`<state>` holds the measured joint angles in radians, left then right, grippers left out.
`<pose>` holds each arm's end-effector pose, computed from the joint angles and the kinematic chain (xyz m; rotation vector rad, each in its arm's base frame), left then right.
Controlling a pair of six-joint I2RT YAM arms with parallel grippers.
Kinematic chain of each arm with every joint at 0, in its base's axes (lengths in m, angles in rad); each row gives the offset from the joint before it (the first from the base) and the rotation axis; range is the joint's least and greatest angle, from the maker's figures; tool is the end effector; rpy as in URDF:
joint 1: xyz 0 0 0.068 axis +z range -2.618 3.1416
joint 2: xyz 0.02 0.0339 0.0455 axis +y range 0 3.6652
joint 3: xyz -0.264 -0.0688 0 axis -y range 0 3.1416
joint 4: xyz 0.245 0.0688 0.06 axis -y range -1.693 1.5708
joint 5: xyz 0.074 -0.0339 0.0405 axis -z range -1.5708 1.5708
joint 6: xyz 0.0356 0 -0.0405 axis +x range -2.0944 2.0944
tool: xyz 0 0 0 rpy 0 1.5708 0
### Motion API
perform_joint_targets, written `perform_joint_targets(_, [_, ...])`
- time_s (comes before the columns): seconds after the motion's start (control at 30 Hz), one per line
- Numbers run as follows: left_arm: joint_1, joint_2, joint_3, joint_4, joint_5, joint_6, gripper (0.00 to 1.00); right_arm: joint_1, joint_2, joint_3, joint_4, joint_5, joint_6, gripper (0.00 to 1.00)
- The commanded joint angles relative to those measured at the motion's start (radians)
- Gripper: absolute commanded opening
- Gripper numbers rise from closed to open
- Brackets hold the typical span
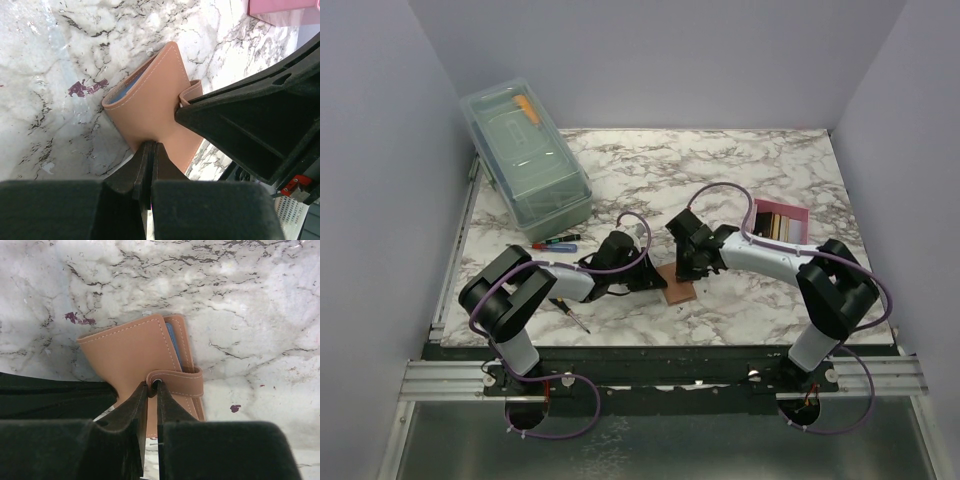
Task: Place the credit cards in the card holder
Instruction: Close the card holder at the center of the board.
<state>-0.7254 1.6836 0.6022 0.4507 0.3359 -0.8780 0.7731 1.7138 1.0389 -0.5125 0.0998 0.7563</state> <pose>0.2202 -0.2110 0.1243 0.0237 2.4615 -1.1845 0.2368 0.2261 0.1671 0.0036 2.7841 0.2737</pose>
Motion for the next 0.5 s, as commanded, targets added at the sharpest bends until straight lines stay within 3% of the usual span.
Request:
perform_joint_targets(0.0, [-0.018,0.036,-0.031,-0.043,-0.048,0.019,0.0,0.01,0.068,-0.112,0.159,-0.158,0.003,0.11])
perform_joint_targets(0.27, [-0.017,0.017,-0.036,-0.041,-0.041,0.017,0.0,-0.034,0.009,-0.17,0.206,-0.217,0.0,0.19])
perform_joint_targets(0.47, [-0.02,0.015,-0.035,-0.041,-0.037,0.015,0.0,-0.052,-0.015,-0.185,0.209,-0.226,-0.003,0.01])
